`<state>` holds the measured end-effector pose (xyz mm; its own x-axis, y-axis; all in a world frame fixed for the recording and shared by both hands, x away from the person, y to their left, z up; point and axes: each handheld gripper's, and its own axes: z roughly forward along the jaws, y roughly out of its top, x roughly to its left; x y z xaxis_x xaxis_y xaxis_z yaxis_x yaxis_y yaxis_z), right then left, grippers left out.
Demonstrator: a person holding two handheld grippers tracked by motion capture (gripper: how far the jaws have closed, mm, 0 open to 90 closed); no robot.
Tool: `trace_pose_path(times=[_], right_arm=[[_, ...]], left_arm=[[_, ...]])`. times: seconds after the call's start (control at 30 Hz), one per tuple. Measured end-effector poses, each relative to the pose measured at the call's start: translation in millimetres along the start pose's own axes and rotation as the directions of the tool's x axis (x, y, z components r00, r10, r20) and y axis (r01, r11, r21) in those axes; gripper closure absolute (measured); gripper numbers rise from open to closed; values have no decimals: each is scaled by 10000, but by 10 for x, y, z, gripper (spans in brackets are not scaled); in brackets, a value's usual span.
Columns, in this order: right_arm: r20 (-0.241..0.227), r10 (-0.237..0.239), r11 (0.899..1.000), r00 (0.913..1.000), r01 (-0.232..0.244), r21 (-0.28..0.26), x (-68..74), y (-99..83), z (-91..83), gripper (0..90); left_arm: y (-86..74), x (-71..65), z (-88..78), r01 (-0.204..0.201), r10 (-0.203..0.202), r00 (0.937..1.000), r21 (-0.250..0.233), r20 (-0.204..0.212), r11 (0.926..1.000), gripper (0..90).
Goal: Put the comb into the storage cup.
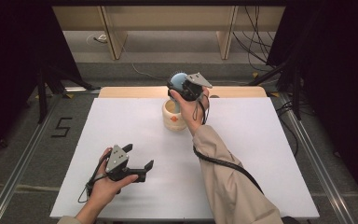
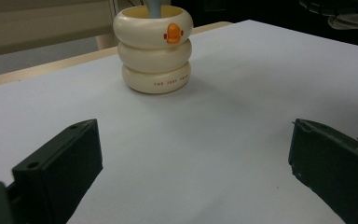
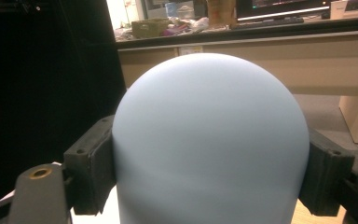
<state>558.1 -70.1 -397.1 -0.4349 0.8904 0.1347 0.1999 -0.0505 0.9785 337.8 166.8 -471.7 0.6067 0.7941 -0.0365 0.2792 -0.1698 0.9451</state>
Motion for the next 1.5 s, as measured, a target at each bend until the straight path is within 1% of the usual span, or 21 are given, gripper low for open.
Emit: trace_pose_path(times=[0.17, 0.47, 0.57, 0.63, 0.9, 1.17, 1.37, 1.4, 1.5], right_arm=[[-32, 67, 10000, 10000, -67, -2, -2, -1, 5, 210], [-26, 269, 9996, 9996, -269, 88, -51, 12, 12, 207], [60, 271, 9995, 9996, -272, 152, -66, 17, 3, 206], [133, 366, 9992, 9992, -368, 180, -75, 19, -6, 204], [193, 441, 9973, 9988, -451, 581, -121, 49, -47, 198], [280, 403, 9943, 9988, -429, 979, -225, 49, -123, 178], [-23, 468, 9937, 9989, -463, 1024, -263, 43, -166, 177], [-61, 459, 9933, 9989, -450, 1062, -267, 41, -176, 176], [-235, 411, 9929, 9989, -382, 1127, -283, 37, -209, 173]], left_arm=[[-1, -1, 2, -3, 3, 10000, 0, 11, 10000, 22], [-5, -6, 11, -18, 18, 10000, 31, 31, 10000, 22], [-5, -6, 12, 0, 0, 10000, 28, 33, 10000, 22], [-6, -6, 11, -22, 22, 10000, 42, 36, 10000, 22], [-8, -6, 12, -16, 16, 10000, 55, 35, 10000, 23], [-14, -12, 17, 13, -13, 10000, 95, 2, 10000, 23], [-13, -4, 11, 10, -10, 10000, 85, -19, 10000, 23], [-14, -5, 12, 64, -64, 10000, 83, -17, 9999, 23], [-17, -1, 11, 60, -60, 10000, 94, -9, 9999, 23]])
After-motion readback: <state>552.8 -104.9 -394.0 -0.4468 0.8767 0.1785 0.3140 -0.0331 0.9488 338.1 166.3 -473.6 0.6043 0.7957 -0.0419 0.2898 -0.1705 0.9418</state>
